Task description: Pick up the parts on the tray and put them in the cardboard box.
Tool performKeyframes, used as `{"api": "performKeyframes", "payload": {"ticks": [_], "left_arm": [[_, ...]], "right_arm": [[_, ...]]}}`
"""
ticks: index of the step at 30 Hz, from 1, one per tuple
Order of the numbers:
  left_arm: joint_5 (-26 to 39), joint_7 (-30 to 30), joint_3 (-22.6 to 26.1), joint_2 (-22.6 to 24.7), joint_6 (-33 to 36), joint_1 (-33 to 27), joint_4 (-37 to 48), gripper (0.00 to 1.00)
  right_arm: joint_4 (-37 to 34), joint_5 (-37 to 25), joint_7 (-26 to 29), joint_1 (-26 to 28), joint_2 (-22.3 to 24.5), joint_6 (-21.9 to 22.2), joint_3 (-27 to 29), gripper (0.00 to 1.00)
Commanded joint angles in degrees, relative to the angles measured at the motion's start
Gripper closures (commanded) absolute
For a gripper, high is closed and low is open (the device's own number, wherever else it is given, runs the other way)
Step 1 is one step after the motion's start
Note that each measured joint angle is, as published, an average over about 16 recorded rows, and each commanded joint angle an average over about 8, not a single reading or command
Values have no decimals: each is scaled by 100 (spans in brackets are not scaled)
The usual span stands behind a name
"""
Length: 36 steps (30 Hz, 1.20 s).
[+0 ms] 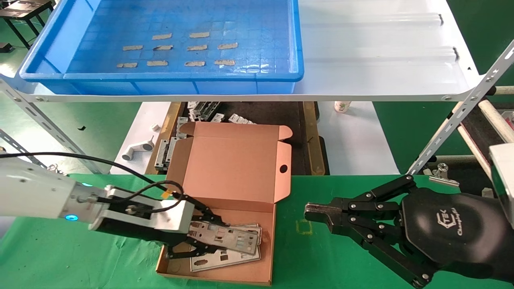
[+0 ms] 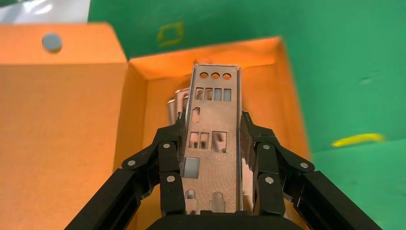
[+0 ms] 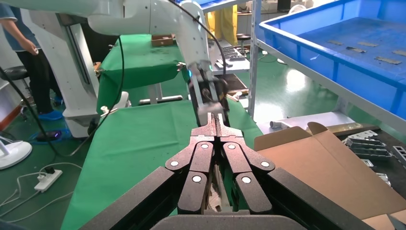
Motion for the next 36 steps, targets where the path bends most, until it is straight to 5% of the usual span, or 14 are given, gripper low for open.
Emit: {"api": "performKeyframes", "payload": {"ticks": [1, 7, 10, 28, 30, 36], "left_arm": [[91, 102, 29, 105, -254, 118, 84, 89], [122, 222, 49, 325, -455, 249, 369, 20], [125, 284, 53, 410, -477, 261, 513, 0], [-133, 475, -91, 544, -193, 108, 1147, 0], [-210, 400, -126, 513, -61, 75, 1190, 0], [-393, 95, -326, 380, 113, 168, 1038, 0]], "right_arm": [[0, 0, 0, 0, 0, 0, 0, 100], [0, 0, 0, 0, 0, 0, 0, 100], [0, 0, 0, 0, 0, 0, 0, 100], [0, 1, 0, 0, 0, 0, -1, 99], [0, 1, 0, 0, 0, 0, -1, 90], [0, 1, -1, 0, 0, 0, -1, 16]]}}
